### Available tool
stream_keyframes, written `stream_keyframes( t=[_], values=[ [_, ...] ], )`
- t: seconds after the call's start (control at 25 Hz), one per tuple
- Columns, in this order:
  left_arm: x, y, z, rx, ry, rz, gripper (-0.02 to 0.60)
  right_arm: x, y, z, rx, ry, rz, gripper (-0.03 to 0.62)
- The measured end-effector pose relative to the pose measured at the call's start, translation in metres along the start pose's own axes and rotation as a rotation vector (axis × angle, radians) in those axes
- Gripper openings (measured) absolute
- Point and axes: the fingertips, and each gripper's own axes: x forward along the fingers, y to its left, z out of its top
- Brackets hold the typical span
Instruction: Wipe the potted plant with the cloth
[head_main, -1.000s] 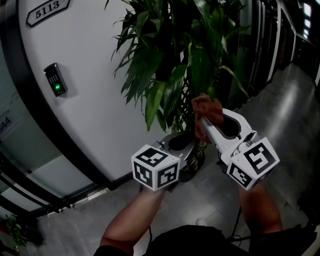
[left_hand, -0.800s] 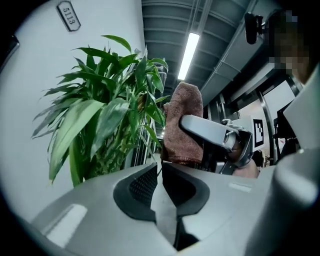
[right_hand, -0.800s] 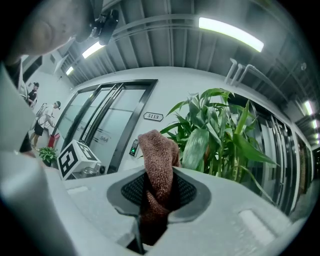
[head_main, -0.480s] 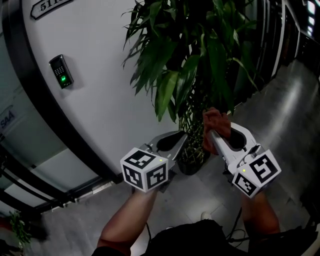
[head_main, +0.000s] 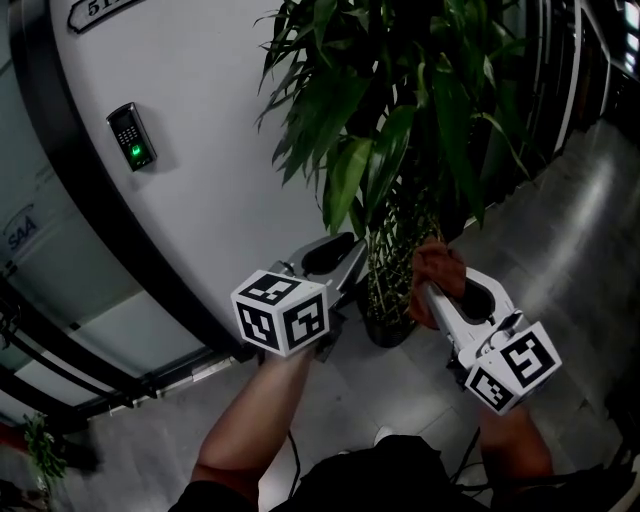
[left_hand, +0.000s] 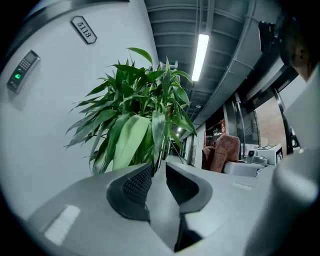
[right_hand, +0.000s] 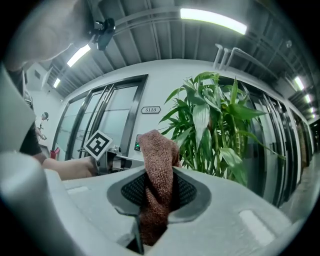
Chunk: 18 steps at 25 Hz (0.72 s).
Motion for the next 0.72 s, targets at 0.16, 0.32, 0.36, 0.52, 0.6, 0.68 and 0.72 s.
stream_keyframes(
  t=[0.16, 0.32, 0.36, 0.52, 0.6, 0.68, 0.72],
  values=[
    [0.014, 0.005, 0.010, 0.009, 0.001, -0.003, 0.109, 0.007, -0.004, 0.003, 0.000, -0.022, 0.024, 0.075],
    [0.030, 0.011, 0.015, 0.011, 0.011, 0.001, 0.110, 0.018, -0.015, 0.002, 0.017, -0.035, 0.049, 0.075],
    [0.034, 0.011, 0.016, 0.010, 0.013, 0.000, 0.110, 0.020, -0.017, 0.003, 0.018, -0.039, 0.056, 0.075],
    [0.041, 0.008, 0.016, 0.025, 0.008, 0.000, 0.059, 0.025, -0.023, 0.006, 0.019, -0.062, 0.086, 0.075],
    [0.044, 0.006, 0.017, 0.037, 0.002, -0.005, 0.043, 0.027, -0.025, 0.007, 0.014, -0.077, 0.097, 0.075],
    [0.043, 0.004, 0.015, 0.046, -0.003, -0.010, 0.038, 0.029, -0.025, 0.005, 0.012, -0.089, 0.107, 0.075],
    [0.043, 0.003, 0.014, 0.051, -0.006, -0.012, 0.034, 0.030, -0.025, 0.004, 0.012, -0.092, 0.112, 0.075]
  ],
)
